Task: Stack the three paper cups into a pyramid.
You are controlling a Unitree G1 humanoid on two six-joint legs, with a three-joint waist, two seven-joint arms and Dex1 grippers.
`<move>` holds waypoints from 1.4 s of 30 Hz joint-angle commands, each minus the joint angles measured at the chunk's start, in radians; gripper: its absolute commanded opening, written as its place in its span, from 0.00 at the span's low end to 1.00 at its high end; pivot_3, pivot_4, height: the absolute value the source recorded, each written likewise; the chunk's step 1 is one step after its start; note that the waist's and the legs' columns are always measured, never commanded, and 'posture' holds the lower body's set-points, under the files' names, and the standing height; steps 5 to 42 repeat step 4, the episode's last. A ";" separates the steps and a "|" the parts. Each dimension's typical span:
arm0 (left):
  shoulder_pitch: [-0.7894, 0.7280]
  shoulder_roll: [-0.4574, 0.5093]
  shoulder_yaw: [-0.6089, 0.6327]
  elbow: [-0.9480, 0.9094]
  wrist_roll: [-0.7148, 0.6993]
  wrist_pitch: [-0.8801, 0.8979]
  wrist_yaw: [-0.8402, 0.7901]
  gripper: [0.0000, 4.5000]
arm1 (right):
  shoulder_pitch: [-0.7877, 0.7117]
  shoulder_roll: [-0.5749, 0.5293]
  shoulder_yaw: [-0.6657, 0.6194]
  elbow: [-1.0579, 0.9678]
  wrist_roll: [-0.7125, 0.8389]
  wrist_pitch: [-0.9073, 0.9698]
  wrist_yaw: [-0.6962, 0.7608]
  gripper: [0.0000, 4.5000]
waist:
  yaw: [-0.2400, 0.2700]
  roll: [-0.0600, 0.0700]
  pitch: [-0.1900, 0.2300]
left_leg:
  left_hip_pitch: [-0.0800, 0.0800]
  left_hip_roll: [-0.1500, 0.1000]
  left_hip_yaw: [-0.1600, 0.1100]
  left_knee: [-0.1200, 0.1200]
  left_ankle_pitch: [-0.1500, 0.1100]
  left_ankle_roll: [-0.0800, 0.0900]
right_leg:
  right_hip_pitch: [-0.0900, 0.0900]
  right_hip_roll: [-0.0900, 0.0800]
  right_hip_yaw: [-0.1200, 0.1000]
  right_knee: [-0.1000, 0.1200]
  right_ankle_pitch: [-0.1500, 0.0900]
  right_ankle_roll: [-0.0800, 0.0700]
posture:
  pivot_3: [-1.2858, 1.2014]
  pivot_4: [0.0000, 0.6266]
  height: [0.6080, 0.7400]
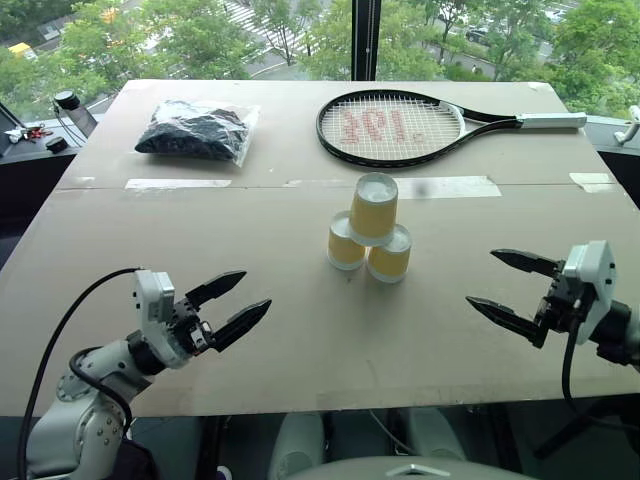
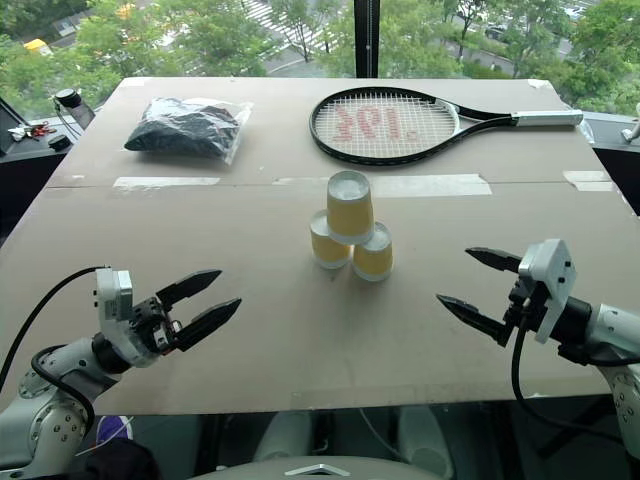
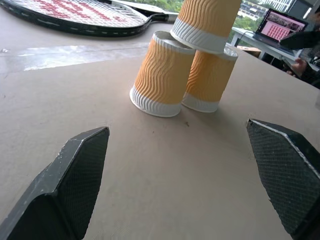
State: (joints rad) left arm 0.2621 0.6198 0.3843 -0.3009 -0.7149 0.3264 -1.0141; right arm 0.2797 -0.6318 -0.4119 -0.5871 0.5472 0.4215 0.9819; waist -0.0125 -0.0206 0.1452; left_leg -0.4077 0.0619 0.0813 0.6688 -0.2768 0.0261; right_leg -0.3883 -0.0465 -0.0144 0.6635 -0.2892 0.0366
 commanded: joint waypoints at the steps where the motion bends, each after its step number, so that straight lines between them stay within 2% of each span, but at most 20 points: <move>1: 0.011 0.025 0.016 0.021 0.026 -0.005 -0.002 1.00 | 0.059 0.014 -0.018 -0.007 -0.050 -0.124 0.007 0.99 | -0.005 0.001 0.001 | 0.004 0.000 0.002 0.000 0.000 0.000 | 0.002 0.000 0.001 0.000 0.000 0.000 | 0.52 0.24 1.00; 2: 0.010 0.029 0.013 0.024 0.021 0.001 -0.007 1.00 | 0.075 0.016 -0.008 -0.001 -0.066 -0.147 0.005 0.99 | -0.005 0.001 0.001 | 0.012 0.000 0.004 -0.001 -0.001 0.002 | 0.009 0.000 0.002 -0.001 0.000 0.000 | 0.52 0.24 1.00; 3: 0.010 0.033 0.007 0.024 0.023 0.004 -0.009 1.00 | 0.085 0.019 0.004 0.005 -0.079 -0.164 -0.001 0.99 | -0.005 0.001 0.001 | 0.013 0.001 0.004 -0.001 -0.002 0.003 | 0.010 0.000 0.002 -0.001 -0.001 0.000 | 0.52 0.24 1.00; 42: 0.006 0.033 -0.002 0.024 0.032 0.001 -0.004 1.00 | 0.087 0.025 0.018 0.014 -0.089 -0.179 -0.008 0.99 | -0.005 0.001 0.001 | 0.013 0.001 0.005 -0.001 -0.002 0.003 | 0.010 0.000 0.002 -0.001 -0.001 0.000 | 0.52 0.24 1.00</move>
